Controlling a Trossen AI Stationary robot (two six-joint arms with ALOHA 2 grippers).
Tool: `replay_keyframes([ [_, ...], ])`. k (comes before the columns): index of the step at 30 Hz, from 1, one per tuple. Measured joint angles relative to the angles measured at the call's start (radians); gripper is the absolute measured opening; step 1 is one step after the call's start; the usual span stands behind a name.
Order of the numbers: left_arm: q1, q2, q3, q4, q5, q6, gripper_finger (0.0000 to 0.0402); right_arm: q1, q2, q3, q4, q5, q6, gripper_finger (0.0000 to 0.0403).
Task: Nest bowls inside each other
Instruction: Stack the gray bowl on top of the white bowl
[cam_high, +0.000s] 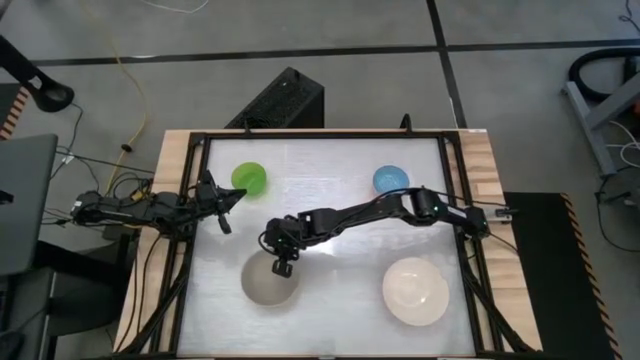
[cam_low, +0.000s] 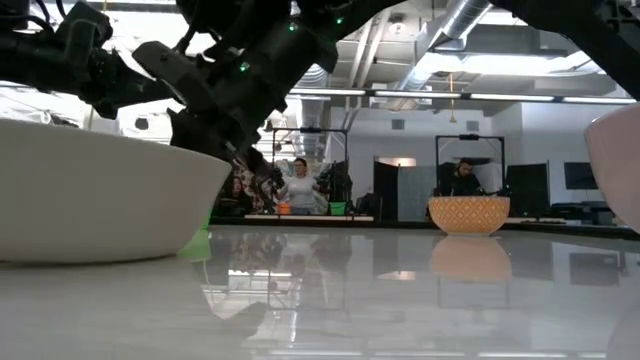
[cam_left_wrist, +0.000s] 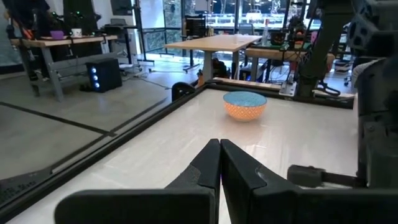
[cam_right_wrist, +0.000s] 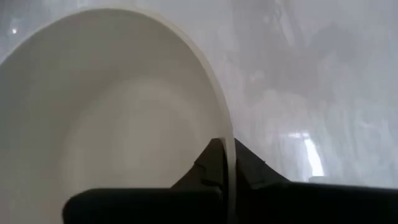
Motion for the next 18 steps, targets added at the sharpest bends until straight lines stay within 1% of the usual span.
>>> replay_keyframes([
  [2, 0.0, 0.0, 0.0, 0.0, 0.0, -0.005, 0.0, 0.004, -0.024, -0.001, -0.02, 0.003, -0.019, 0.0012],
  [6, 0.0, 0.0, 0.0, -0.001, 0.001, -0.006, 0.0, 0.012, -0.106, -0.002, -0.129, 0.03, -0.042, 0.001],
  [10, 0.0, 0.0, 0.0, -0.006, 0.007, -0.007, 0.0, 0.049, -0.232, -0.022, -0.261, 0.153, -0.033, 0.0009],
  [11, 0.0, 0.0, 0.0, -0.007, 0.007, -0.012, 0.0, 0.059, -0.27, -0.04, -0.287, 0.166, -0.025, 0.0008],
  [13, 0.0, 0.0, 0.0, -0.008, 0.011, -0.015, 0.0, 0.082, -0.351, -0.094, -0.32, 0.191, 0.011, 0.0008],
  [15, 0.0, 0.0, 0.0, -0.007, 0.019, -0.016, 0.0, 0.108, -0.451, -0.178, -0.329, 0.233, 0.073, 0.0008],
  [18, 0.0, 0.0, 0.0, -0.008, 0.022, -0.027, 0.0, 0.158, -0.624, -0.341, -0.326, 0.333, 0.226, 0.0008],
])
